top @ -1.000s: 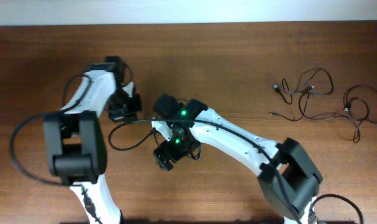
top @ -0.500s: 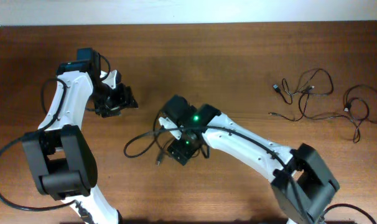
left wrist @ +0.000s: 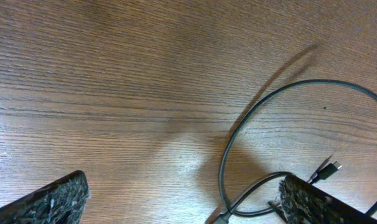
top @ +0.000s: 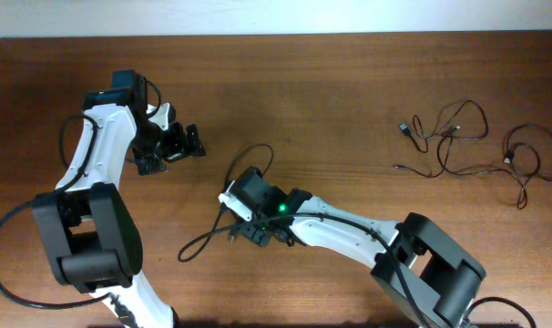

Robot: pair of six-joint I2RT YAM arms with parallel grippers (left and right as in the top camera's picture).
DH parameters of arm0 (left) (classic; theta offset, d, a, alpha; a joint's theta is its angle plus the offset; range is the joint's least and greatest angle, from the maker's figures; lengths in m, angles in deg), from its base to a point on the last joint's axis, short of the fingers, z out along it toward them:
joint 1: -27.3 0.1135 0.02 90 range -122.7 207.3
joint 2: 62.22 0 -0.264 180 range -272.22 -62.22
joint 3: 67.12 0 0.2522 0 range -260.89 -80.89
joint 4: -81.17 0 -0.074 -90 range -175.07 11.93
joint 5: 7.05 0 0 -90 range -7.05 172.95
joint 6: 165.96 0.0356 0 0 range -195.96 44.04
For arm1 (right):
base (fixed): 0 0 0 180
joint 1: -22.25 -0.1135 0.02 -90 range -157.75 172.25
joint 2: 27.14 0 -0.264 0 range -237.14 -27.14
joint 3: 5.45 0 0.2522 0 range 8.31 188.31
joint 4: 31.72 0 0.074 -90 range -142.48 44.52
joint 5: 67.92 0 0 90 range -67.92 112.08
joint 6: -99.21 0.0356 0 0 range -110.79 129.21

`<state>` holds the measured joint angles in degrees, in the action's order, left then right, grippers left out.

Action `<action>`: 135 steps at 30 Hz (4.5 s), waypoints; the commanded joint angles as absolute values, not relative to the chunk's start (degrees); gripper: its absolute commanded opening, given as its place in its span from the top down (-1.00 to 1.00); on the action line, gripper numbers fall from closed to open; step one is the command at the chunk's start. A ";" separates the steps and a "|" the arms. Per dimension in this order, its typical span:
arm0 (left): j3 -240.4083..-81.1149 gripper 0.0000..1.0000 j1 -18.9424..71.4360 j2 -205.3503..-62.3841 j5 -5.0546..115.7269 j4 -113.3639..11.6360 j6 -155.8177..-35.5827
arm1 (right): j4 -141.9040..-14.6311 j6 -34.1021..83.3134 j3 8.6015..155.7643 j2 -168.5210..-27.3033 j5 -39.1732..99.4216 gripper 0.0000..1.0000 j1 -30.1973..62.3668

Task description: Untangle cables

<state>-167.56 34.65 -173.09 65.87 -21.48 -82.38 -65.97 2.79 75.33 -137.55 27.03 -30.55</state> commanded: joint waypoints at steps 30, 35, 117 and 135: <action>-167.93 -0.98 34.59 -172.78 66.42 -21.56 -81.90 | -95.06 4.69 101.67 -119.98 27.91 0.92 -22.94; -167.93 -0.98 34.59 -172.78 66.42 -21.56 -81.88 | -94.71 4.76 105.36 -119.89 15.36 0.92 -12.03; -167.93 -0.98 33.71 -170.25 66.42 -21.56 -81.90 | -100.51 10.33 105.27 -140.13 37.96 -0.97 19.66; -167.47 -0.98 32.60 -144.04 67.73 -32.73 -81.61 | -100.51 10.33 105.27 -140.13 37.96 -0.98 19.66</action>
<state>-167.47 32.60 -145.79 66.94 -26.68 -82.38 -100.57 10.31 104.64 -140.04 37.22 19.64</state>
